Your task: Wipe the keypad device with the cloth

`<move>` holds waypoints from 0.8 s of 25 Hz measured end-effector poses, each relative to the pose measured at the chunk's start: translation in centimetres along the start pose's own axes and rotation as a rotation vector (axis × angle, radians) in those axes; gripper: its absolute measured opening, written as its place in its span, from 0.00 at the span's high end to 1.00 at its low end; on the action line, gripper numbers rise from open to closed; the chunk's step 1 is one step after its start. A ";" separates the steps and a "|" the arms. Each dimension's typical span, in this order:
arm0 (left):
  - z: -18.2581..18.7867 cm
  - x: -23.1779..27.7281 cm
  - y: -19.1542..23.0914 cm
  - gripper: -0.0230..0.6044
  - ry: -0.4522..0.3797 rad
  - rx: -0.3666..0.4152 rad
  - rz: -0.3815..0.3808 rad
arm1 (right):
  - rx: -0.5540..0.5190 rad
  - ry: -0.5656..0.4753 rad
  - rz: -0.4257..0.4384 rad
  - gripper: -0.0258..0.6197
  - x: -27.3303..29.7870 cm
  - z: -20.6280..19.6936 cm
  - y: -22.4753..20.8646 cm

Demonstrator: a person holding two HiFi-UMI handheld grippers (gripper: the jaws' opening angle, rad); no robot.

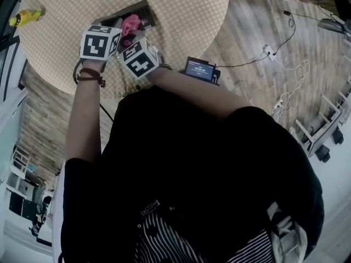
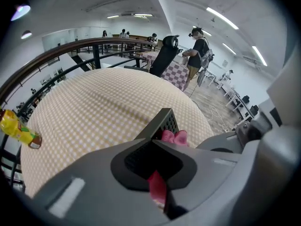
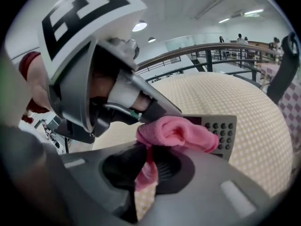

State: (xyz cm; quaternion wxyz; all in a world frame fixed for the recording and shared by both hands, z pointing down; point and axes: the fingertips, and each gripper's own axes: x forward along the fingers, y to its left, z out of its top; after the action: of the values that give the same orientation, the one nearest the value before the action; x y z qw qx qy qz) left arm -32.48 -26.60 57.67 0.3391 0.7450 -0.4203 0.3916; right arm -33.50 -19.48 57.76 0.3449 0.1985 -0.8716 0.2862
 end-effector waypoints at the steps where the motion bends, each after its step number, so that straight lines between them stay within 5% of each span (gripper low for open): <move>1: 0.0 -0.1 -0.1 0.96 0.002 -0.001 -0.003 | -0.007 0.001 -0.011 0.89 0.2 -0.1 0.2; 7: 0.0 1.2 -0.5 0.96 0.037 0.039 -0.027 | -0.064 0.027 -0.036 0.89 1.6 -0.8 -1.1; 13: 2.6 -0.5 0.5 0.96 -0.035 0.118 0.059 | -0.176 0.008 -0.049 0.89 1.3 0.9 -1.6; 20: 2.3 0.8 0.7 0.96 -0.049 -0.005 -0.014 | -0.092 0.047 -0.045 0.89 2.3 -0.2 -2.8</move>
State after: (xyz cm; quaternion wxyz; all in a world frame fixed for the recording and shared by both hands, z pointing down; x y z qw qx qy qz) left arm -32.14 -29.04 57.41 0.3331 0.7565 -0.4243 0.3698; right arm -33.46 -21.87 60.55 0.3803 0.1955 -0.8708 0.2425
